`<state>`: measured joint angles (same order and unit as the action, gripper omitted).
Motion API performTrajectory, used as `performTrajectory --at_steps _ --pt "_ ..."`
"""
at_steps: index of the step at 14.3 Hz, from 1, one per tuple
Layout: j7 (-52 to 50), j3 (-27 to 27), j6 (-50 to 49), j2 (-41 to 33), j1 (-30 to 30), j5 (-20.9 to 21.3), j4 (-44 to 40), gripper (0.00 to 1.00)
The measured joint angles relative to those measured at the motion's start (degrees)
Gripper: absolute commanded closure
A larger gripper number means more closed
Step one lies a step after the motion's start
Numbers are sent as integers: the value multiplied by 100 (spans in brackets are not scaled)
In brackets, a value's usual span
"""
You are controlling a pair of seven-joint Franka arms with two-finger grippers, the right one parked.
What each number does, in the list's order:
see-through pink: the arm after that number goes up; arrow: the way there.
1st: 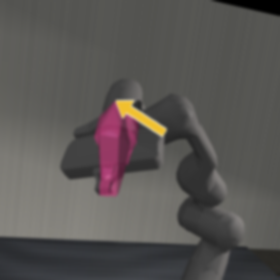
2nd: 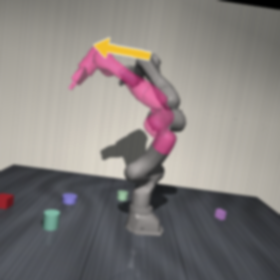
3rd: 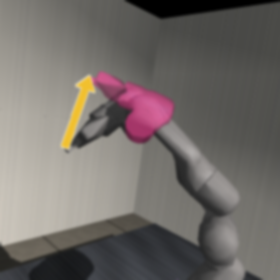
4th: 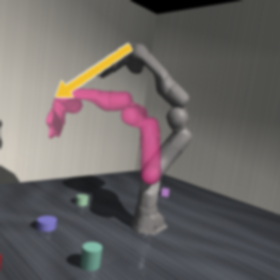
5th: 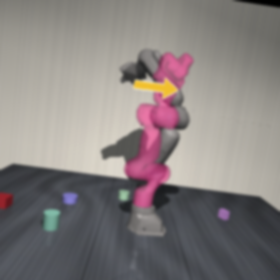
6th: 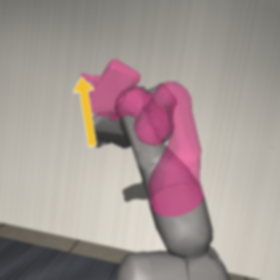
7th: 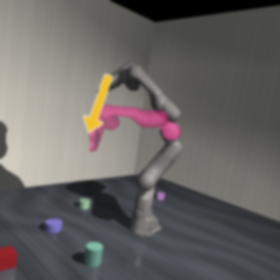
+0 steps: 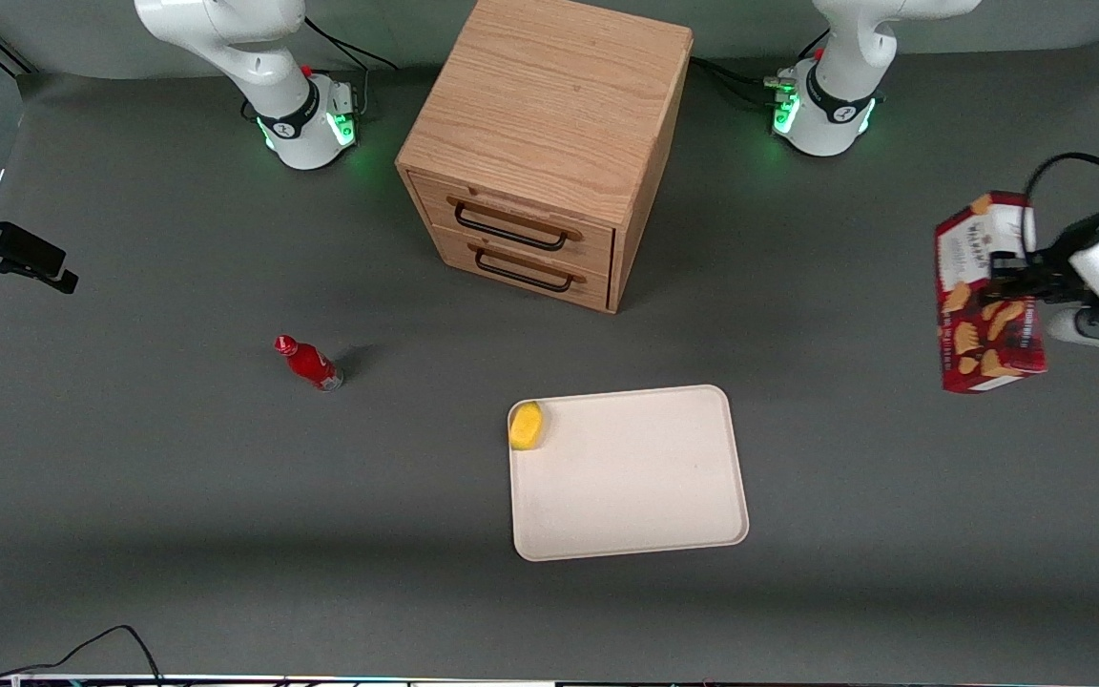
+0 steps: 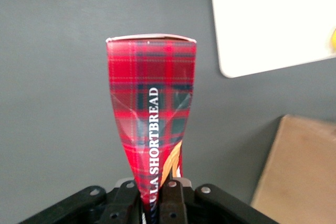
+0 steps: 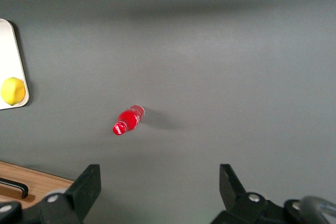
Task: Place red cookie box on tray
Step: 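Carry the box over the white tray and lower it upright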
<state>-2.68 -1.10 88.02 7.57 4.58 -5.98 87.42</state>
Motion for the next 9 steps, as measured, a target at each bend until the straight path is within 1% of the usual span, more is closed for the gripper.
performTrajectory --at_steps 1,2,4,5,7,9 --pt "-743 -418 223 240 16 24 -60 100" --pt "-1457 -846 661 546 33 153 -71 100" --pt "-2661 -1580 1757 1327 90 729 -73 100" --pt "-3072 -1811 2261 1761 127 1062 -73 100" --pt "-3491 -1989 3170 2579 171 1615 -77 100" --pt "-3636 -1990 4007 3196 155 2089 -66 100"
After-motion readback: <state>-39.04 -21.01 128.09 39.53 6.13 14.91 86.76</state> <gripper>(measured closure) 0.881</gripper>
